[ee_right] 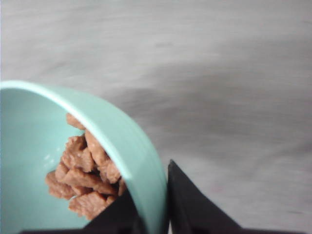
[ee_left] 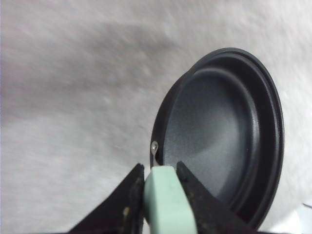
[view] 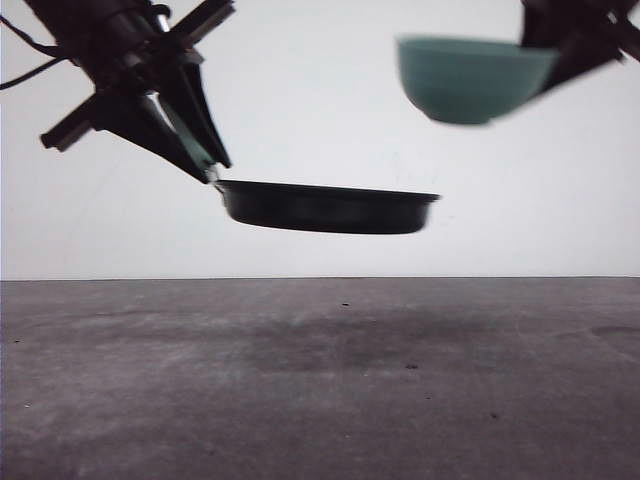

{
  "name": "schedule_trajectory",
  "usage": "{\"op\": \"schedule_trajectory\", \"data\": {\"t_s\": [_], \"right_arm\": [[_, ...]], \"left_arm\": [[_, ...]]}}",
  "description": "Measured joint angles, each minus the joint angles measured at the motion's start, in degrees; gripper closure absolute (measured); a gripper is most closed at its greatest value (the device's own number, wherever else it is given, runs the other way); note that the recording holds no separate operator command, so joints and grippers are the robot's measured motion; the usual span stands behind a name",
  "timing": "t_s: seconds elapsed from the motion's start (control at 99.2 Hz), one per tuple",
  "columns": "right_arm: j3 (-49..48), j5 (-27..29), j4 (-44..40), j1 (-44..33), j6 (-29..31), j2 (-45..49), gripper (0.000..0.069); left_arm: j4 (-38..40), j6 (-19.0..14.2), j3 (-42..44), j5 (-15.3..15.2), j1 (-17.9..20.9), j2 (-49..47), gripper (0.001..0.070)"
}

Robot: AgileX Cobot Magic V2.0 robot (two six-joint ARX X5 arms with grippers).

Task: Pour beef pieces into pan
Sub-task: 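Grasp the green bowl rim with the right gripper and lift it, then tilt the bowl with the right gripper, pouring beef cubes into the pan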

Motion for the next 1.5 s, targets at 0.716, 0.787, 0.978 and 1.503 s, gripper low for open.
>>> {"op": "schedule_trajectory", "data": {"t_s": [0.716, 0.787, 0.978, 1.503], "right_arm": [[0.0, 54.9, 9.4, 29.2, -13.6, -0.2, 0.0667], [0.0, 57.6, 9.9, 30.2, -15.4, -0.1, 0.0667], [-1.9, 62.4, 12.9, 32.2, -19.9, 0.4, 0.0667], [-17.8, 67.6, 44.6, 40.1, -45.0, 0.7, 0.0667]], "left_arm": [[0.2, -2.2, 0.0, 3.9, -3.1, 1.2, 0.0645], [0.2, -2.2, 0.0, 3.9, -3.1, 1.2, 0.0645], [0.5, -2.7, 0.0, 4.7, -2.7, 1.2, 0.0645], [1.6, -3.7, 0.0, 7.2, -1.8, 1.2, 0.0645]]}}
